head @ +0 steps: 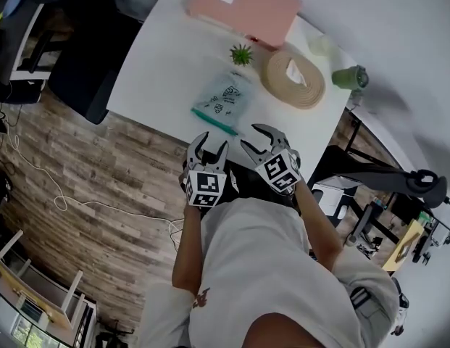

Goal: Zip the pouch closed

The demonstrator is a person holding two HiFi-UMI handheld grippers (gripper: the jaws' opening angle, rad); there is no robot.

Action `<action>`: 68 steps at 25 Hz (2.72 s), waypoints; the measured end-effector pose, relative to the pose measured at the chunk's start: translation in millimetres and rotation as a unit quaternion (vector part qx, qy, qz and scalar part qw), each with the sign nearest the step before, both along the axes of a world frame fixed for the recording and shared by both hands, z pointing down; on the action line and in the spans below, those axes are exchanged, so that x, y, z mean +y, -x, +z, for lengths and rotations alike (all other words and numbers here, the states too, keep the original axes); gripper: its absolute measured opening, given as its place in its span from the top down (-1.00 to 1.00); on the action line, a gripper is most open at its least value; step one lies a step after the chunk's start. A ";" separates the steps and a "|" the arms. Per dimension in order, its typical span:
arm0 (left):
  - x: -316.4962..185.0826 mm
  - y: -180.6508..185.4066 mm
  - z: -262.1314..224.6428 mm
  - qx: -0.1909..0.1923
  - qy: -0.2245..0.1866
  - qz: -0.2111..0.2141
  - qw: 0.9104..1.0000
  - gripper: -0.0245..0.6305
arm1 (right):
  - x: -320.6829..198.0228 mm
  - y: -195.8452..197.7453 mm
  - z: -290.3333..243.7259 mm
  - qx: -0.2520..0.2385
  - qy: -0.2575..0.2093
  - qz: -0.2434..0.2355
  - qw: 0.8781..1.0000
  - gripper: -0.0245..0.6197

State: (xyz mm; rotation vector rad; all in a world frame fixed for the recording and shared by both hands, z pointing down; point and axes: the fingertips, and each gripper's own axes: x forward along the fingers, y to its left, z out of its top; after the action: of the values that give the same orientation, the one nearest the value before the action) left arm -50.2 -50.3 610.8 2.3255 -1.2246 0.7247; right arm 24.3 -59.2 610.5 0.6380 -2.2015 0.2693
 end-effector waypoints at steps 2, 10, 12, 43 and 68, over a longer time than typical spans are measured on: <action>4.3 -6.9 8.0 -0.001 0.009 0.005 1.000 0.26 | 3.8 0.3 7.4 0.001 0.007 -0.009 1.000 0.25; 15.0 -31.9 33.1 0.000 0.034 0.022 0.999 0.41 | 13.3 -2.7 24.2 -0.001 0.024 -0.021 0.999 0.26; 16.0 -37.7 36.9 0.001 0.037 0.027 0.999 0.45 | 15.4 -4.0 25.9 -0.002 0.027 -0.021 0.999 0.27; 13.3 -58.8 69.6 -0.037 0.066 0.054 0.996 0.93 | 14.5 4.4 45.4 -0.002 0.044 -0.042 0.998 0.37; 14.3 -52.3 59.7 -0.014 0.078 0.091 0.993 0.93 | 23.9 11.5 54.7 0.005 0.065 -0.092 0.994 0.87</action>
State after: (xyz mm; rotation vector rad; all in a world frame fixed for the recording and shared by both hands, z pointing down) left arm 2.1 -36.1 670.4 2.3238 -0.9393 0.8837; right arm 12.9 -35.3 665.2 0.3615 -2.1958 0.3109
